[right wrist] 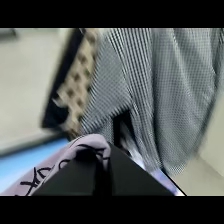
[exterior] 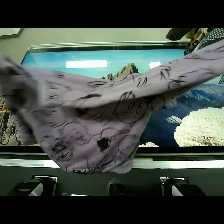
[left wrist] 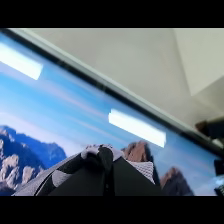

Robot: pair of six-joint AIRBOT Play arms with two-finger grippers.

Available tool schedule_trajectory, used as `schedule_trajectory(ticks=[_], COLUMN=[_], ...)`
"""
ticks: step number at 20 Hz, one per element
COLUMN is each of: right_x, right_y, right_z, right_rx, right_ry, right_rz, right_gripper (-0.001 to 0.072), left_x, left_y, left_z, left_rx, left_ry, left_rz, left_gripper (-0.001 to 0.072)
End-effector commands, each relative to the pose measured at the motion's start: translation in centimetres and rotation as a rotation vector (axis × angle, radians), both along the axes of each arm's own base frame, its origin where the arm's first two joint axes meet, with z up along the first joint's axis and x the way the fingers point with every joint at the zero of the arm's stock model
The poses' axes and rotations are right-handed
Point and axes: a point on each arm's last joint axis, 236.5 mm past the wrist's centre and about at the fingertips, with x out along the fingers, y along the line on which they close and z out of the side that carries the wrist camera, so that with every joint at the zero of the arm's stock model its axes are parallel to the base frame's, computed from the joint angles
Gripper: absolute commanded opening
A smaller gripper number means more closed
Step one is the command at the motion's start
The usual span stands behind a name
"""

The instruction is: Fold the clothes and pants, and hang the long-sleeved shirts on hangers.

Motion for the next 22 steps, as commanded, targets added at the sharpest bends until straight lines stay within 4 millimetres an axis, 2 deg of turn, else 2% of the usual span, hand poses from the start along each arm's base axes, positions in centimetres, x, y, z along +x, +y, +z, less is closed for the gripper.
schedule_trajectory(ticks=[1, 3, 4, 5, 7, 9, 10, 11, 12, 13, 14, 15, 16, 18, 19, 20, 21, 22], right_x=[7.4, 12.6, 14.7, 16.7, 19.7, 21.5, 21.9, 22.2, 22.1, 21.9, 21.6, 20.9, 20.0, 17.9, 16.7, 15.2, 13.3, 10.8], right_y=[-3.2, -3.5, -3.5, -3.5, -3.0, -0.8, 0.7, 2.1, 3.3, 3.8, 3.8, 3.5, 3.2, 3.4, 4.3, 5.7, 6.8, 8.0], right_z=[-9.4, -15.6, -18.6, -21.9, -28.9, -36.1, -38.9, -41.2, -42.4, -42.7, -42.4, -41.8, -41.2, -40.1, -39.9, -39.8, -40.3, -41.9], right_rx=[-0.011, 0.019, 0.042, 0.08, 0.178, 0.286, 0.327, 0.355, 0.362, 0.344, 0.291, 0.208, 0.203, 0.348, 0.435, 0.52, 0.576, 0.63], right_ry=[0.273, 0.375, 0.422, 0.468, 0.568, 0.706, 0.777, 0.842, 0.895, 0.928, 0.963, 1.018, 1.04, 1.035, 1.025, 1.006, 1.01, 1.043], right_rz=[-0.15, -0.168, -0.179, -0.194, -0.219, -0.175, -0.133, -0.079, -0.022, 0.016, 0.058, 0.109, 0.14, 0.245, 0.326, 0.433, 0.497, 0.515], right_gripper=[0.005, 0.005, 0.005, 0.005, 0.0049, 0.0052, 0.0052, 0.0057, 0.0072, 0.0163, 0.0314, 0.0434, 0.0442, 0.0459, 0.0528, 0.0564, 0.0564, 0.0565], left_x=[8.8, 13.0, 14.6, 15.9, 17.9, 18.7, 18.2, 17.5, 16.7, 15.9, 15.3, 14.7, 13.9, 11.6, 10.1, 8.3, 6.0, 3.4], left_y=[-4.5, -7.2, -8.1, -9.0, -10.4, -11.2, -11.5, -11.6, -11.3, -10.6, -9.5, -8.1, -6.2, -2.4, -0.7, 0.7, 2.0, 2.5], left_z=[-10.8, -16.9, -19.6, -22.2, -26.1, -29.5, -31.1, -32.2, -32.9, -33.0, -32.7, -31.9, -30.6, -28.3, -27.4, -27.0, -27.2, -27.9], left_rx=[0.025, 0.065, 0.077, 0.079, 0.084, 0.068, 0.043, 0.025, 0.015, 0.014, 0.026, 0.027, 0.018, 0.051, 0.097, 0.117, 0.1, 0.073], left_ry=[0.188, 0.252, 0.29, 0.335, 0.395, 0.454, 0.506, 0.558, 0.606, 0.641, 0.662, 0.676, 0.69, 0.718, 0.707, 0.702, 0.713, 0.731], left_rz=[-0.139, -0.19, -0.207, -0.221, -0.242, -0.253, -0.262, -0.272, -0.279, -0.283, -0.291, -0.286, -0.266, -0.259, -0.273, -0.258, -0.225, -0.2], left_gripper=[0.0026, 0.0026, 0.0026, 0.0026, 0.0026, 0.0028, 0.0045, 0.0194, 0.0457, 0.0621, 0.0646, 0.0649, 0.0659, 0.0667, 0.0666, 0.0666, 0.0666, 0.0666])
